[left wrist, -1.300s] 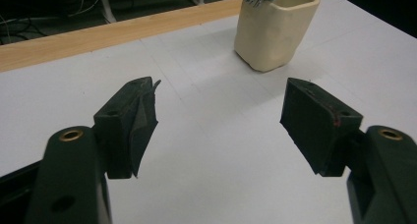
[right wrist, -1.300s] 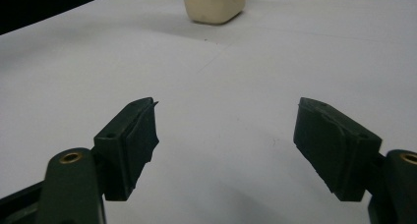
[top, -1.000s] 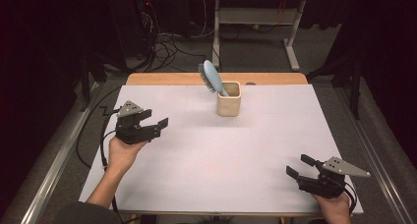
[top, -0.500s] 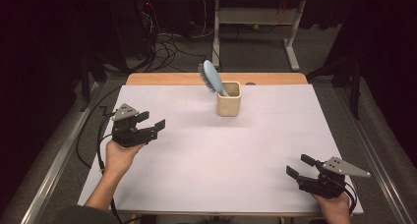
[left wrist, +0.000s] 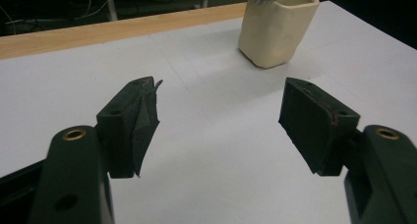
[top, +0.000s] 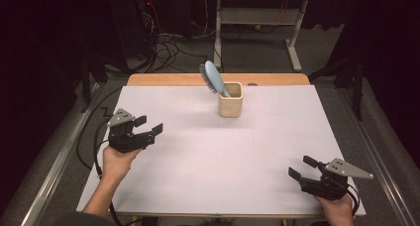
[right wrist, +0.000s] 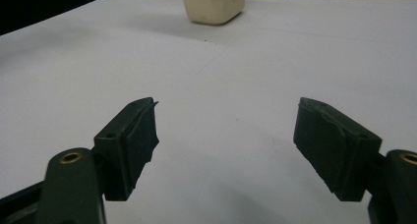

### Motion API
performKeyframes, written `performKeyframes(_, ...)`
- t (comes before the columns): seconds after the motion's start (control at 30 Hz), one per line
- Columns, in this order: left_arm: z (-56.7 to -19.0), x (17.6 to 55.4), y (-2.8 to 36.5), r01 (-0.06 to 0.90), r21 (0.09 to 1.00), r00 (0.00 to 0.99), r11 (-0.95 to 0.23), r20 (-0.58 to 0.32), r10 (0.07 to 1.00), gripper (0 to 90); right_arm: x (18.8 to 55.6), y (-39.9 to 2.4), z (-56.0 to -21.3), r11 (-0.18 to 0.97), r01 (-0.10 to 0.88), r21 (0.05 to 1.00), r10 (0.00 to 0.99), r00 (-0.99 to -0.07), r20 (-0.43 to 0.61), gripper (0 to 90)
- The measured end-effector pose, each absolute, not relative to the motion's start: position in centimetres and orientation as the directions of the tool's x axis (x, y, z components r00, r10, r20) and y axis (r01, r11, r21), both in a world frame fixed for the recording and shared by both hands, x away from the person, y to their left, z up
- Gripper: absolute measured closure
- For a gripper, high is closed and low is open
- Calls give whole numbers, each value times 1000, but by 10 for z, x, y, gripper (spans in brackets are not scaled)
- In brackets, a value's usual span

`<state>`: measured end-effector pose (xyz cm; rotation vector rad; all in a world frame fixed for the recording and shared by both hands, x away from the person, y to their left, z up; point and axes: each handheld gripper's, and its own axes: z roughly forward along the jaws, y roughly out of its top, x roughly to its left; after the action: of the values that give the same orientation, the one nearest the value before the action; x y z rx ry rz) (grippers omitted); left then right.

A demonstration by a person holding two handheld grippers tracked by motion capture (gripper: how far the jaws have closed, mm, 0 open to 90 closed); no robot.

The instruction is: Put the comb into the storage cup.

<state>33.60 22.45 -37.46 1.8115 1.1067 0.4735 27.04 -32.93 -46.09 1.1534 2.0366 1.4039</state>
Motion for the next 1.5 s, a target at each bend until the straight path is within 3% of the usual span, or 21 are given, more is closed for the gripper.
performKeyframes(1.5,-394,308,241,465,876,499,-131,-137,856,308,270,-329,-461,154,400,903,812,-572,115,249)
